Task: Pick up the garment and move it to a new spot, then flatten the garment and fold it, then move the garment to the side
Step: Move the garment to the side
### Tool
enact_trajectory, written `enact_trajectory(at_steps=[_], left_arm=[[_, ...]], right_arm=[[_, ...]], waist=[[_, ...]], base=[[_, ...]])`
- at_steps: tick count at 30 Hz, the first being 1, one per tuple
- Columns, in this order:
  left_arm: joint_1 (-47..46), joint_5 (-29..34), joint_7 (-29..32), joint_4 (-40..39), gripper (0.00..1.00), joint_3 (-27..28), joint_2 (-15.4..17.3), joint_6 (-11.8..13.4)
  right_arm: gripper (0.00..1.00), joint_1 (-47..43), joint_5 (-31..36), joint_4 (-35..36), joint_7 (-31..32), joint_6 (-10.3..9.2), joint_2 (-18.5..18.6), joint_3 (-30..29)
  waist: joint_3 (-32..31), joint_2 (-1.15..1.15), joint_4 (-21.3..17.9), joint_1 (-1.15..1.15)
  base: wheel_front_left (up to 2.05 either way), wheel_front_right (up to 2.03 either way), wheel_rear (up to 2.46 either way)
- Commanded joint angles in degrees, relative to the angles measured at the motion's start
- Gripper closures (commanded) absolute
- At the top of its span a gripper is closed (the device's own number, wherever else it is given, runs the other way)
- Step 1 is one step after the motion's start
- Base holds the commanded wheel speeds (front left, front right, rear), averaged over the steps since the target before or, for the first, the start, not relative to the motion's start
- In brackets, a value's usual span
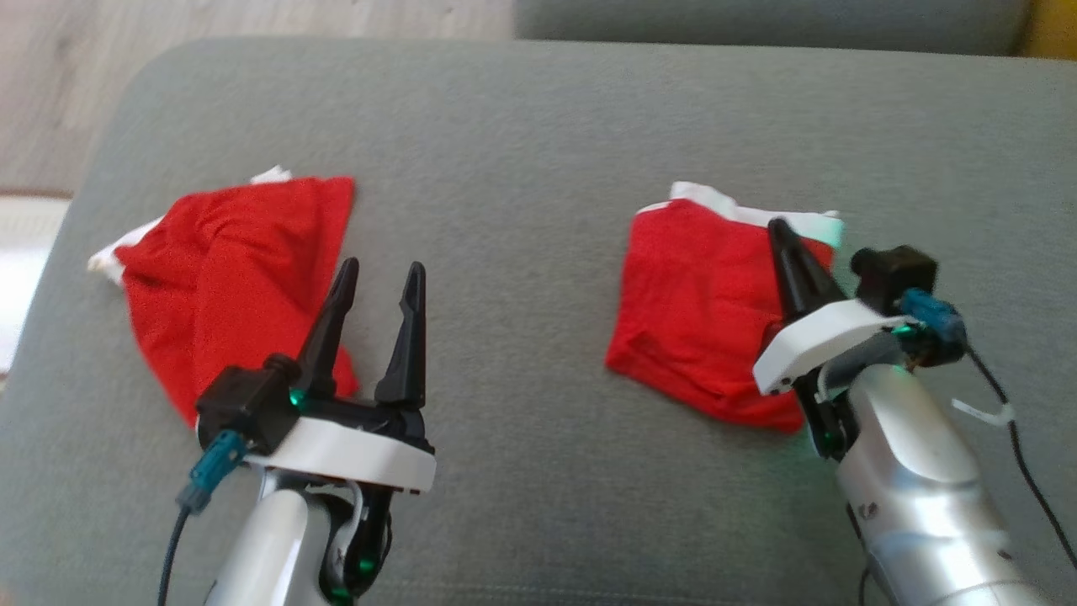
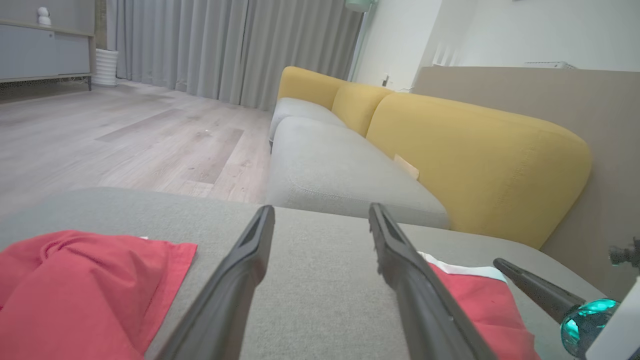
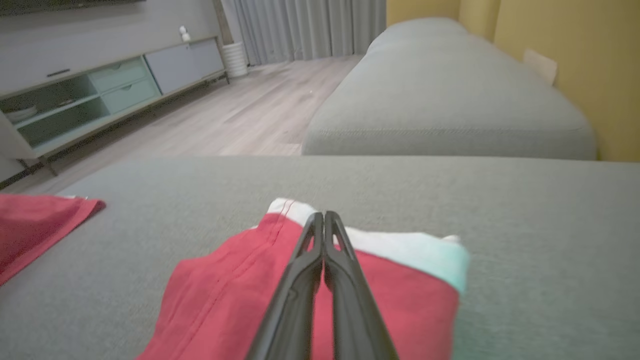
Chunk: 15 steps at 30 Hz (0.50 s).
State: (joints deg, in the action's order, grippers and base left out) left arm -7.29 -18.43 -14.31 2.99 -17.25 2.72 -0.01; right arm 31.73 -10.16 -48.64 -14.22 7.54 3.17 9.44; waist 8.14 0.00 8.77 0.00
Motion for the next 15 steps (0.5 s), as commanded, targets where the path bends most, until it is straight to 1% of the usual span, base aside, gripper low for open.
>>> enact_trajectory(at_steps=[1,6,7,8,9,12,15], left_arm=[[-1.33,0.50,-0.69,-2.19,0.00,2.39,0.16,-0.06],[-0.51,0.82,-0.69,-2.54,0.00,2.91,0.16,0.00],[-0.34,0.88,-0.69,-2.60,0.00,3.04,0.16,0.06],[-0.16,0.96,-0.69,-2.65,0.00,3.14,0.16,0.08],[0.04,1.04,-0.69,-2.66,0.00,3.22,0.16,0.08],[0.59,1.28,-0.69,-2.55,0.00,3.39,0.16,0.03],[1.07,1.43,-0.69,-2.46,0.00,3.46,0.16,0.01]], right_arm=[[1.00,-0.53,-0.14,2.87,-0.71,-0.05,-0.29,0.48],[1.00,-6.26,0.97,13.29,-0.75,-0.05,-0.29,-2.98],[0.83,-7.52,1.34,15.39,-0.76,-0.05,-0.29,-4.01],[0.16,-8.86,1.66,17.39,-0.76,-0.05,-0.29,-4.80],[0.00,-10.22,1.84,19.19,-0.76,-0.05,-0.29,-5.33],[0.00,-14.16,1.94,23.84,-0.76,-0.05,-0.29,-6.50],[0.00,-17.53,1.08,26.58,-0.77,-0.05,-0.29,-7.46]], waist=[[-1.53,0.00,-1.99,0.00],[-3.25,0.00,-5.18,0.00],[-3.56,0.00,-5.81,0.00],[-3.85,0.00,-6.38,0.00],[-4.12,0.00,-6.94,0.00],[-4.79,0.00,-8.38,0.00],[-5.22,0.00,-9.43,0.00]], base=[[0.00,0.00,0.00],[0.00,0.00,0.00],[0.00,0.00,0.00],[0.00,0.00,0.00],[0.00,0.00,0.00],[0.00,0.00,0.00],[0.00,0.00,0.00]])
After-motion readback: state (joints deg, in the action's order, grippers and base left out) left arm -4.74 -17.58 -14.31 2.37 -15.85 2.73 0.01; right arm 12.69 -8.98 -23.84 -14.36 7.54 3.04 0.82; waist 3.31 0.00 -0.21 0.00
